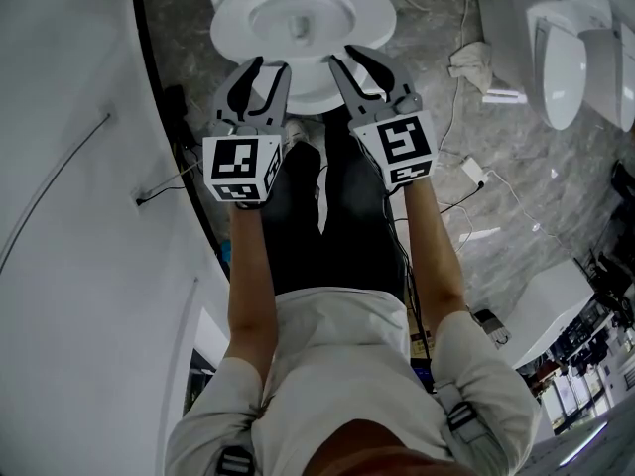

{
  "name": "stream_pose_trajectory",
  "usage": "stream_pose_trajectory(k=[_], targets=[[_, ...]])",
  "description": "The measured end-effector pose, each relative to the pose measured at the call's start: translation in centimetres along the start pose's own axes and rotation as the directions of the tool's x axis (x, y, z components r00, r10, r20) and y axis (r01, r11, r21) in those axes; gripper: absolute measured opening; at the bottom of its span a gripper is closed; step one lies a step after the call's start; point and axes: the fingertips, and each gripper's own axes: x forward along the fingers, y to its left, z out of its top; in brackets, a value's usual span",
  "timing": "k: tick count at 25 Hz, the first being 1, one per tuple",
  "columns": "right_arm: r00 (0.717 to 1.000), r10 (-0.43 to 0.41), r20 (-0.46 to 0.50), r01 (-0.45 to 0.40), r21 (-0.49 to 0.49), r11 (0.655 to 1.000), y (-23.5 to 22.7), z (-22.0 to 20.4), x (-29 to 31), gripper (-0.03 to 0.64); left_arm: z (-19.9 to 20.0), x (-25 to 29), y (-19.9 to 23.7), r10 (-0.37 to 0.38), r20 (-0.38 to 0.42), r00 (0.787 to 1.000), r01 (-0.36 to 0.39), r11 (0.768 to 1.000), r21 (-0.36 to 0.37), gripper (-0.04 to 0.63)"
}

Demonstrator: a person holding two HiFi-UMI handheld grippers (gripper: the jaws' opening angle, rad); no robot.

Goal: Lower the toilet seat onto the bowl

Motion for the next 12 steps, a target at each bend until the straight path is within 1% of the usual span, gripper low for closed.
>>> stream_pose_trajectory(k=[12], targets=[[0.999, -0.015, -0.031, 0.016, 0.038, 0.999, 0.7, -2.4, -0.7, 0.087, -2.4, -0.7, -0.7, -0.017, -0.024, 1.000, 0.017, 1.000, -0.020, 0.160]])
